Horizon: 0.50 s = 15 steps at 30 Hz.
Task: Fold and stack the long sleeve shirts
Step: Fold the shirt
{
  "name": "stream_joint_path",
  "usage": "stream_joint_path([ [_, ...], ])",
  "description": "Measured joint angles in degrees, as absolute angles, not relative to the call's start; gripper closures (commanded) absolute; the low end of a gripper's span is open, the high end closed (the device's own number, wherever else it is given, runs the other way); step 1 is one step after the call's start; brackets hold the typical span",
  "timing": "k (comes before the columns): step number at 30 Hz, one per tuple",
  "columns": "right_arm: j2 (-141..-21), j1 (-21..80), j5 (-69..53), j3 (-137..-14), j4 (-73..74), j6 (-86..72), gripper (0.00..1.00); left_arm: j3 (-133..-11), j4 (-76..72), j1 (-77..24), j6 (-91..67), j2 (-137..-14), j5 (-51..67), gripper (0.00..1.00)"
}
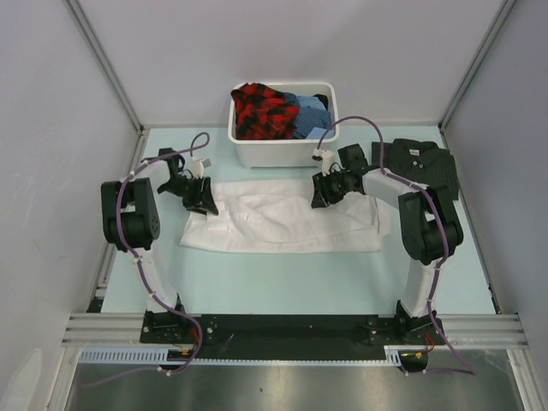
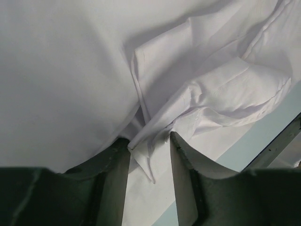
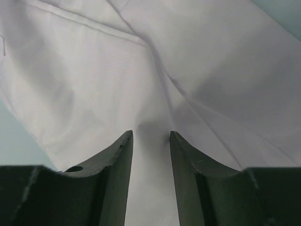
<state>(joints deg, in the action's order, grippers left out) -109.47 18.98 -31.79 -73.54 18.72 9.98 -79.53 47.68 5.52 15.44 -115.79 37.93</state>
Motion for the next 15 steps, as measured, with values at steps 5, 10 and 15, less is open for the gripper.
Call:
stream_joint_path([
  [5,-110.3,19.8,-29.5,-73.5,18.5,10.0,0.64,-79.5,47.7,5.5,14.5,-113.1,37.5,0.44],
  [10,-110.3,19.8,-28.0,-73.6,18.5,10.0,0.65,-79.6,47.7,5.4,14.4,-107.4,36.1,0.45],
  [15,-110.3,19.8,-27.4,-73.6,18.6,10.0,0.65,-79.9,47.7,5.4,14.3,-106.7,35.3,0.45],
])
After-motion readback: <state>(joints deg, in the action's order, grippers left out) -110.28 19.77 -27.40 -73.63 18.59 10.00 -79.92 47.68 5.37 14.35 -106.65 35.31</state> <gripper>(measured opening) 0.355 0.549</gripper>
